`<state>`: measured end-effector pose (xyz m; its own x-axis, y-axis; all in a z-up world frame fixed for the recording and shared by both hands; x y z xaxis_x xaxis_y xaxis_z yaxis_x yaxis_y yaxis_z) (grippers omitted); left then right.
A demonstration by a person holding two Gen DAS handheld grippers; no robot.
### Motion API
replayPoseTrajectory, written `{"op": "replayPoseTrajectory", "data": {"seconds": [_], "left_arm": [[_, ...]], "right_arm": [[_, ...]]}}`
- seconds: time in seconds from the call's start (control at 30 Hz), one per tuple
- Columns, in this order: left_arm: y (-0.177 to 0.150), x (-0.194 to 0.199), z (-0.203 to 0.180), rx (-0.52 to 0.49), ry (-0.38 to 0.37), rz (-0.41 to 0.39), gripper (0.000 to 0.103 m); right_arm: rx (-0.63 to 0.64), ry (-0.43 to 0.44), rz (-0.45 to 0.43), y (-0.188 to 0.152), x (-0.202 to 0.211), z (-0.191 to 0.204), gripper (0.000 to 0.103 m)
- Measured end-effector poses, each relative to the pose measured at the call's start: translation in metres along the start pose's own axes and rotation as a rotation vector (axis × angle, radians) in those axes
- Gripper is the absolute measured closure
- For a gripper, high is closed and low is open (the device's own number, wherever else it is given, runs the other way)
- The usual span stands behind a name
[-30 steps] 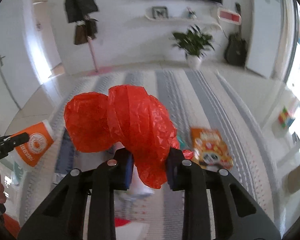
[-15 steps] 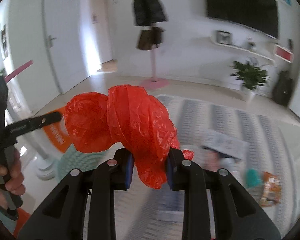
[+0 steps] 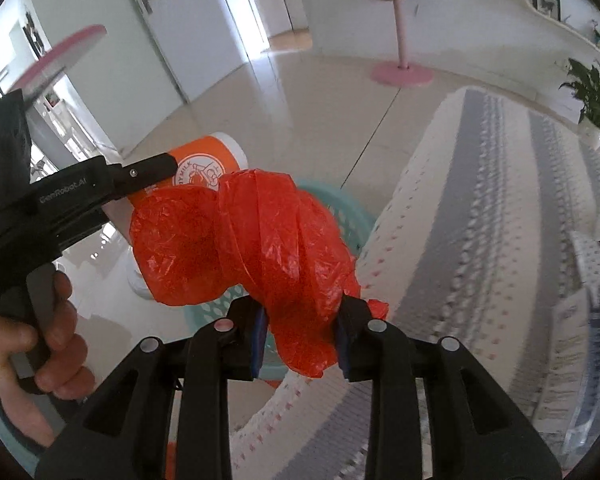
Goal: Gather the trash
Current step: 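Carry the cup and bag over the blue basket and open both tools to drop them, then grasp the blue milk carton with the left tool while the right tool grasps the pink bottle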
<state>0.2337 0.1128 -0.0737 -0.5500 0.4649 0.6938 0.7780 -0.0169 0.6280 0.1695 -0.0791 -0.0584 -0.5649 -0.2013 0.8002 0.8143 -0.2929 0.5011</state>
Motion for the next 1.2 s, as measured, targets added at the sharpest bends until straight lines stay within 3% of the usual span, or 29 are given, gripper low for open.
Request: {"op": "replayPoseTrajectory", "data": {"seconds": [0.17, 0.33, 0.7, 0.8, 0.93, 1.2], "left_arm": [[-0.006, -0.006, 0.019, 0.020, 0.009, 0.029, 0.063], [-0.006, -0.006, 0.025, 0.041, 0.004, 0.030, 0.059], [-0.005, 0.005, 0.012, -0.016, -0.007, -0.011, 0.057], [-0.006, 0.014, 0.000, -0.053, -0.026, -0.030, 0.057], [-0.010, 0.031, -0.028, -0.124, -0.052, -0.061, 0.050], [-0.036, 0.056, -0.126, -0.257, -0.234, -0.067, 0.039]], "right_arm": [[-0.014, -0.006, 0.058, -0.005, -0.024, -0.003, 0.075], [-0.016, -0.015, 0.058, 0.003, -0.032, -0.009, 0.047], [-0.054, -0.017, 0.027, -0.003, -0.016, -0.024, 0.047], [-0.060, -0.020, -0.012, -0.004, 0.002, -0.025, 0.047], [-0.064, -0.022, -0.099, -0.004, 0.045, -0.032, 0.047], [-0.104, -0.114, -0.295, -0.016, 0.152, -0.076, 0.047]]}}
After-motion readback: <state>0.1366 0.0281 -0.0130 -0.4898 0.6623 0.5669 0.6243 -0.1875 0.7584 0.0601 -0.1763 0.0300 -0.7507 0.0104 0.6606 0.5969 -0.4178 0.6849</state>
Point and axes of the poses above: each gripper's, at about its wrist camera, not at the fingertips, and x roughly against the way its jaws point, z to its left, y to its top, the point moved 1 cm from there along -x, roughly the way its jaws point, and after that the axes turned 8 degrees about -x, right-handed, at the moved point
